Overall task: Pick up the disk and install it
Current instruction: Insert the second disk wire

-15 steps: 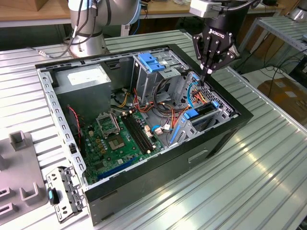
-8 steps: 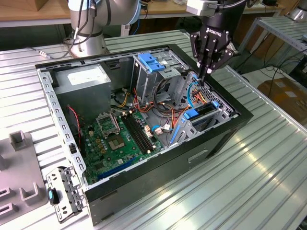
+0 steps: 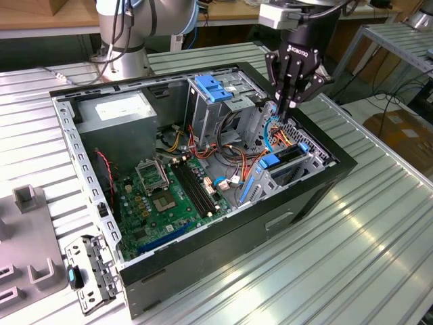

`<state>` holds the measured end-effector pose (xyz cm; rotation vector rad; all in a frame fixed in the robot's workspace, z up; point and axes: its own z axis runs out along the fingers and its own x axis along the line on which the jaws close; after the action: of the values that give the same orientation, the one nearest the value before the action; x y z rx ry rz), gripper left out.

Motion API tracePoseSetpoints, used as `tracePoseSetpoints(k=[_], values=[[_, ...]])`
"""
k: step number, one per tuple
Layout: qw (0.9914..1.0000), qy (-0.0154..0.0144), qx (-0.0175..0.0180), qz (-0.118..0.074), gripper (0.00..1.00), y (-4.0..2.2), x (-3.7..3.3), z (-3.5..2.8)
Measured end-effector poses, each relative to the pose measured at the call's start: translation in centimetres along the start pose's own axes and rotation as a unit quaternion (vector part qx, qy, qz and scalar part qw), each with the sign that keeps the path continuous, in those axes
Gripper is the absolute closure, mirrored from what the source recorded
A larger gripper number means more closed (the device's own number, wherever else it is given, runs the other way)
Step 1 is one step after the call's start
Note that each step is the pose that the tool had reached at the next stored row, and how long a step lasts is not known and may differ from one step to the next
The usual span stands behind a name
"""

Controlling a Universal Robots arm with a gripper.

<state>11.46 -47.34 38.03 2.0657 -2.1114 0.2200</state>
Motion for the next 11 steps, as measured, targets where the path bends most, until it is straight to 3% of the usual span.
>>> tracePoseSetpoints(k=[2, 4, 5, 8, 10, 11], values=[[0.99995, 0.0104, 0.0002, 0.0, 0.76, -0.01, -0.21, 0.26], [0.99983, 0.0182, 0.0003, 0.0, 0.77, -0.01, -0.37, 0.39], [0.99975, 0.0223, 0.0004, 0.001, 0.85, -0.02, -0.48, 0.44], [0.99937, 0.0354, 0.0007, 0.001, 0.85, -0.03, -0.85, 0.58], [0.99918, 0.0404, 0.0008, 0.001, 0.84, -0.04, -1.05, 0.7], [0.99916, 0.041, 0.0008, 0.001, 0.77, -0.04, -1.1, 0.77]])
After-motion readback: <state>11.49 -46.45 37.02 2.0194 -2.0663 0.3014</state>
